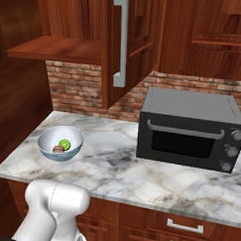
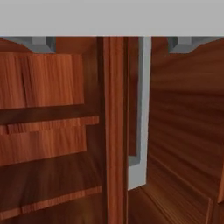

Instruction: Open the cabinet. Pick the tangerine and kiwi from the cabinet and place them into the bowl. Then close the cabinet.

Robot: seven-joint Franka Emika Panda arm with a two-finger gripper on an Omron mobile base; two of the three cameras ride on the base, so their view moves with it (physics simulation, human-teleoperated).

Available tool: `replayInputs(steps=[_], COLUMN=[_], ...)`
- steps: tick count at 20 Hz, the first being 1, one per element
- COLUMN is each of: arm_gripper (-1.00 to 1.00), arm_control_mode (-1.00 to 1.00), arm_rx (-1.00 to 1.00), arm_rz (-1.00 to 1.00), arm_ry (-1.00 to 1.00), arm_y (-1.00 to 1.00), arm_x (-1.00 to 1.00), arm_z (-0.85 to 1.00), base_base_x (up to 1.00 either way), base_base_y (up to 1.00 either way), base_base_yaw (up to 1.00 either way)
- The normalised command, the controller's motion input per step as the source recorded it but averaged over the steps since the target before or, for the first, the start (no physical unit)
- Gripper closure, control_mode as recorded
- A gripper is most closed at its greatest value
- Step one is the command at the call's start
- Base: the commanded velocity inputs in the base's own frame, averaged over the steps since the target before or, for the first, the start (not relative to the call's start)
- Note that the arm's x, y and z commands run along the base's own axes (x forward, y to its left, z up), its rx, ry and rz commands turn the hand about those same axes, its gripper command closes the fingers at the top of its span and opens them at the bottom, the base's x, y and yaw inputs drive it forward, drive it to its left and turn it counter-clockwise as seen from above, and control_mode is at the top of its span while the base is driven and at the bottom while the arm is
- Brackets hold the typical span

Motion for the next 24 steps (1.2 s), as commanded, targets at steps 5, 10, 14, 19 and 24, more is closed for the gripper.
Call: replayInputs(steps=[5,10,14,19,24], arm_gripper=[-1.0,-1.0,-1.0,-1.0,-1.0], arm_control_mode=[-1.0,-1.0,-1.0,-1.0,-1.0], arm_rx=[-0.02,-0.01,-0.03,-0.02,0.02], arm_rz=[0.09,0.0,-0.21,-0.3,-0.23], arm_ry=[0.01,0.0,0.11,0.17,0.15], arm_y=[0.27,0.13,0.02,0.0,-0.64], arm_x=[0.07,0.62,0.99,1.0,1.0], arm_z=[0.0,0.0,-0.01,-0.19,-0.14], base_base_x=[0.0,0.0,0.0,0.0,0.0], base_base_y=[0.0,0.0,0.0,0.0,0.0], base_base_yaw=[0.0,0.0,0.0,0.0,0.0])
